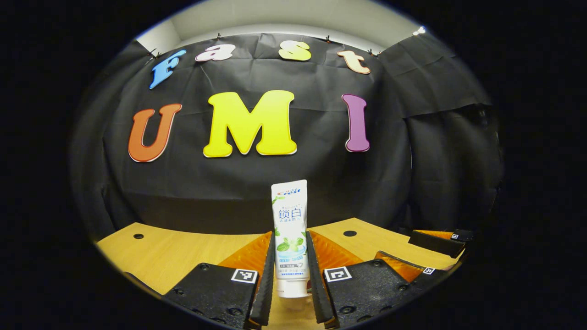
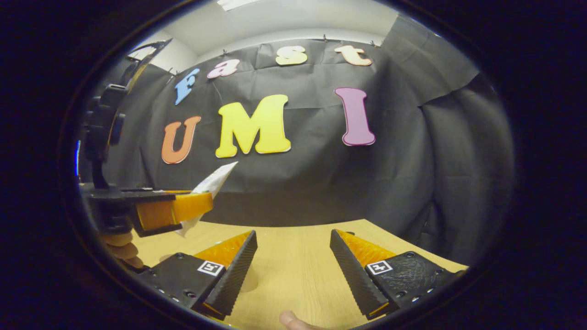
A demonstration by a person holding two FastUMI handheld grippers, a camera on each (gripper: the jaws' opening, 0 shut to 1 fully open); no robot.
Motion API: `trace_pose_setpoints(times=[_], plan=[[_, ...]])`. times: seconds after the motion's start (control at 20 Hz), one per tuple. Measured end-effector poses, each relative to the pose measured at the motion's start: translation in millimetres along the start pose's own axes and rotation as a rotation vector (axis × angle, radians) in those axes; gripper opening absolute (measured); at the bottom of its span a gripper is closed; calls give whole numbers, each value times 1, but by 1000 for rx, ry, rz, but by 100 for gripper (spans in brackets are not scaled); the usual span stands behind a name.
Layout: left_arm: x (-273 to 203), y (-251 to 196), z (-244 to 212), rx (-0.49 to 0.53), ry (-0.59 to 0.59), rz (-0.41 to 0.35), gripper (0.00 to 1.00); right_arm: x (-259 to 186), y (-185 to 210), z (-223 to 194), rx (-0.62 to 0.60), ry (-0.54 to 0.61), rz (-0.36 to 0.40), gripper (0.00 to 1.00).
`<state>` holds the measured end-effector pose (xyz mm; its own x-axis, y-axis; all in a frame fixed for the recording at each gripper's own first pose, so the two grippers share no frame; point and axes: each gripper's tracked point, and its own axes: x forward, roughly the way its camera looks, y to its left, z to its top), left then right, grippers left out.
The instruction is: Put the toothbrush and toothpaste on the desktop into the cup, then pick up the cup and place it on the coaster on the desktop.
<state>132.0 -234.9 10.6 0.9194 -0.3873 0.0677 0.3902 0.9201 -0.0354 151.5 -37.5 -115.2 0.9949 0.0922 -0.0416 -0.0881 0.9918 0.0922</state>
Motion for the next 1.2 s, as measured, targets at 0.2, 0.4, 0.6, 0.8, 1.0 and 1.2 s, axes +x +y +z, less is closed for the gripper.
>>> trace_pose_setpoints(times=[0.2, 0.4, 0.6, 0.8, 1.0, 1.2], plan=[[15, -5, -20, -24, 58, -26, 39, 2, -6, 3, 46, 2, -12, 96], [12, -2, -24, -43, 73, -19, 41, 2, -5, 0, 33, 7, -12, 96], [13, 3, -27, -55, 77, -8, 42, 2, -8, 1, 57, 6, -18, 96], [9, 1, -22, -61, 61, -10, 42, 3, -8, -1, 62, 10, -22, 95], [0, 8, -30, -74, 98, -2, 42, 4, -4, -7, 41, 23, -17, 96], [-10, 27, -40, -70, 127, 41, 63, 3, 3, -14, 44, 49, -6, 96]])
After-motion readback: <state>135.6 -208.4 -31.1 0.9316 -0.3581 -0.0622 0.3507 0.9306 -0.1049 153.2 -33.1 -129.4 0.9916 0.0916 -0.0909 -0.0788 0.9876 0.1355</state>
